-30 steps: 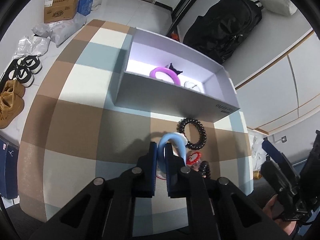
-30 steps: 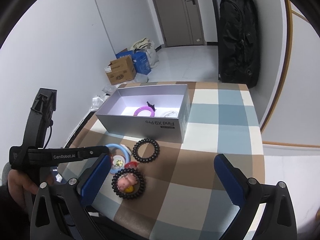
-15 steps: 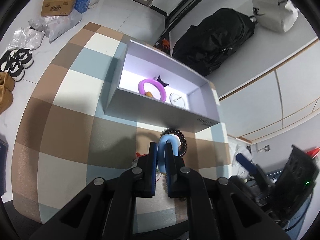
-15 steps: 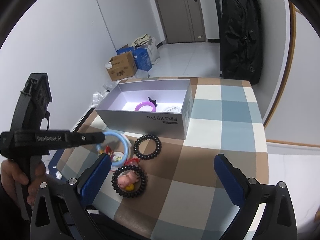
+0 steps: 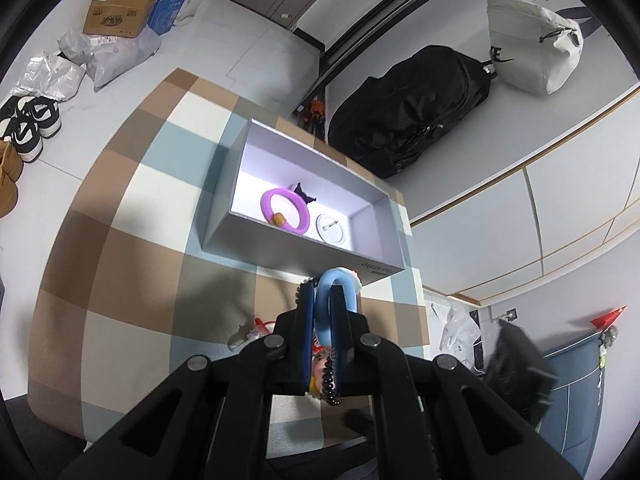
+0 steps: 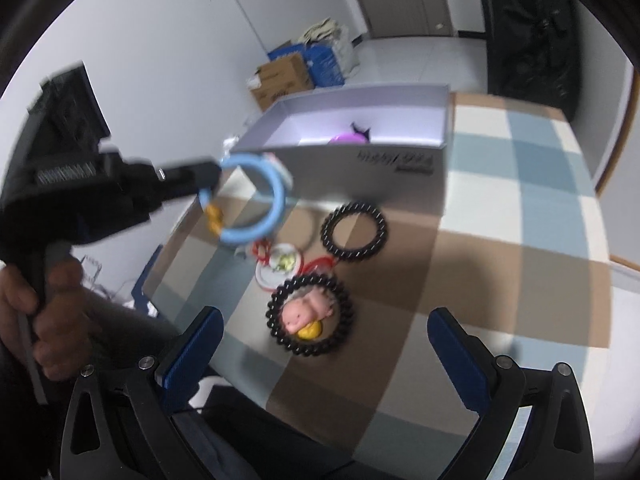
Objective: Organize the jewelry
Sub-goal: 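Lift the blue ring with the left gripper while the right gripper grasps a black beaded bracelet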
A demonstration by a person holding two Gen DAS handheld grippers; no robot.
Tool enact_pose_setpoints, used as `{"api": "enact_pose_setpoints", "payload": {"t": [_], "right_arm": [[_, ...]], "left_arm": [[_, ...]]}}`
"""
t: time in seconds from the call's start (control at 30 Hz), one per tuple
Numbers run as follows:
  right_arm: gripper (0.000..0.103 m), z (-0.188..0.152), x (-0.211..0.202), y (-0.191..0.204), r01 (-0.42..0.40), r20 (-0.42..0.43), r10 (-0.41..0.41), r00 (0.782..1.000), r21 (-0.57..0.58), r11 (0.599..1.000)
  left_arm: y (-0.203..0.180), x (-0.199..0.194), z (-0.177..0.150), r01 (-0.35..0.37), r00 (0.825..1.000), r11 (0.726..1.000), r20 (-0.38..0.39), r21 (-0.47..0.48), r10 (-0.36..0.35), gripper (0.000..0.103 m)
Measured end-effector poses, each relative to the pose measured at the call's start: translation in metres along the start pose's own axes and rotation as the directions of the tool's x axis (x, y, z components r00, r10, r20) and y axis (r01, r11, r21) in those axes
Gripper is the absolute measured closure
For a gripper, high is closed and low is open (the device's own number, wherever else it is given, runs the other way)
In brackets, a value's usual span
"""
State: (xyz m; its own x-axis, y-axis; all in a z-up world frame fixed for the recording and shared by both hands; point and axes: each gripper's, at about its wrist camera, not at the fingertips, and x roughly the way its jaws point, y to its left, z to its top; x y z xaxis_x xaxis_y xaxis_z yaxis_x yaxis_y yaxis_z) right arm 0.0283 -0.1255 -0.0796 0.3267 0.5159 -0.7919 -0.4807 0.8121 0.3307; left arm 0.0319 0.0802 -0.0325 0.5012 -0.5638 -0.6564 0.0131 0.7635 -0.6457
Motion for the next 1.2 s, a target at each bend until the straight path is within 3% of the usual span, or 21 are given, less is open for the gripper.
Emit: {"api": "enact_pose_setpoints", "payload": {"t": [0.17, 0.37, 0.43, 0.5, 0.77, 1.2], "right_arm": [[0.015, 0.001, 0.016, 0.001, 0.036, -0.049, -0.036, 0.998, -0.006, 0.999], [0.028, 0.005, 0.022, 0.010, 0.056, -0.044, -0.058, 0.997, -0.042, 0.998], [0.034, 0.005, 0.024, 0.014, 0.070, -0.046, -0.074, 0.996, -0.071, 0.995], [0.050, 0.004, 0.025, 0.018, 0.070, -0.046, -0.074, 0.996, -0.093, 0.993], [0.059, 0.006, 0.022, 0.015, 0.045, -0.042, -0.047, 0.998, -0.066, 0.997], [0.060, 0.021, -0.008, 0.005, 0.024, 0.049, -0.024, 0.999, -0.004, 1.000]], "left_arm": [[0.002, -0.004, 0.002, 0.005, 1.000, 1.000, 0.009, -0.005, -0.005, 0.100], [0.001, -0.003, 0.003, 0.002, 1.000, 1.000, 0.008, 0.008, -0.003, 0.100], [0.001, -0.004, 0.003, 0.008, 1.000, 1.000, 0.005, 0.008, -0.008, 0.100], [-0.001, -0.004, 0.003, 0.009, 1.000, 1.000, 0.008, 0.012, -0.009, 0.100], [-0.003, -0.004, 0.003, -0.003, 1.000, 1.000, 0.006, 0.025, 0.002, 0.100], [-0.005, -0.005, 0.006, 0.007, 1.000, 1.000, 0.018, 0.014, -0.007, 0.100]]}}
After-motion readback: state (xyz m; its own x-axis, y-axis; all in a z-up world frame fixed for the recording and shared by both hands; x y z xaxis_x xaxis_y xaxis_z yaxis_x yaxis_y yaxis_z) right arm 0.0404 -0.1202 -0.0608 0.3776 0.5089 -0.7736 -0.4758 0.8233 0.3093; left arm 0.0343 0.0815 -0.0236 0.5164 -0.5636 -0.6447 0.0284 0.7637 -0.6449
